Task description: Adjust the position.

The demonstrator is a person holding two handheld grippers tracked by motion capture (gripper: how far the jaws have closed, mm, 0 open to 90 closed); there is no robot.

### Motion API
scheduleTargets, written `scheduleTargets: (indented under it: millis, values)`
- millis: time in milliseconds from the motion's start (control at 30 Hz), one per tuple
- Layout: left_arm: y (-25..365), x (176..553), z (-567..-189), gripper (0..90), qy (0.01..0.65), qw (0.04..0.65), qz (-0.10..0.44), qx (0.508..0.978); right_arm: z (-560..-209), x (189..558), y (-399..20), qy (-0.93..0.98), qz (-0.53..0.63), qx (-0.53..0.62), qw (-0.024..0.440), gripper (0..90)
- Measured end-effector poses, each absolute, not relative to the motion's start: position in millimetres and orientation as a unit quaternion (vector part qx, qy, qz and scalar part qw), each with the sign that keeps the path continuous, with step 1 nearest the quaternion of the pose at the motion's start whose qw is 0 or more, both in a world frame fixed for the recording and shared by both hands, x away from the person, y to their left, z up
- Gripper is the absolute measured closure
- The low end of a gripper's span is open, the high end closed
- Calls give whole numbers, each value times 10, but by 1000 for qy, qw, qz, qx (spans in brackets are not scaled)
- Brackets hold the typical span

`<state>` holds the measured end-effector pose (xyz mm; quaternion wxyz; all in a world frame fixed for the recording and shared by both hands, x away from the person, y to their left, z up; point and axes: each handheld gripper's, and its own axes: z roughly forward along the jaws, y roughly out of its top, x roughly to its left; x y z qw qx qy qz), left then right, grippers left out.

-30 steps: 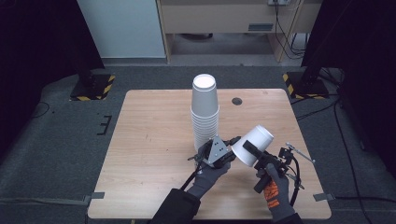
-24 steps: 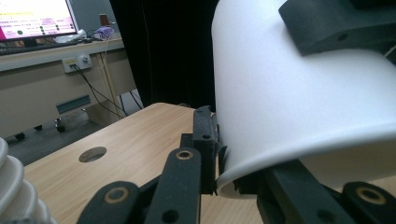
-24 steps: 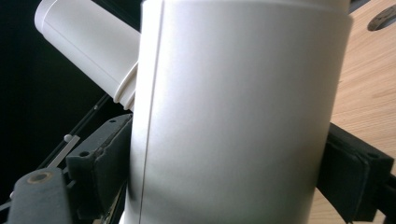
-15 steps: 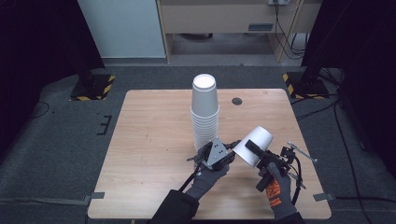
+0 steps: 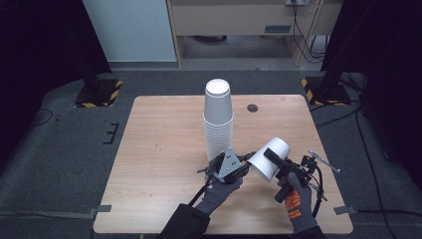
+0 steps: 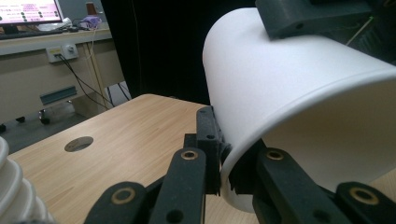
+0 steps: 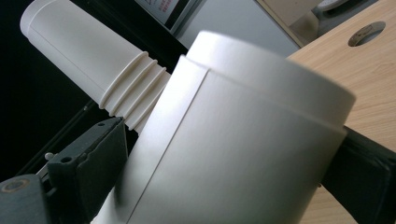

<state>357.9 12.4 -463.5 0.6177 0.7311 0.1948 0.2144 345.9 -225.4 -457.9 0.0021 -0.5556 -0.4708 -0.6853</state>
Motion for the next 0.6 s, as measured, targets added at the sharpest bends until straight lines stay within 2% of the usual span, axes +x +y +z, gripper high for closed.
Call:
scheduleTargets:
  millis: [600]
  values:
    - [338,3488,-4602,857,186,605,202,747,-4595,3501,-2441,-467,-677,-566,-52,82]
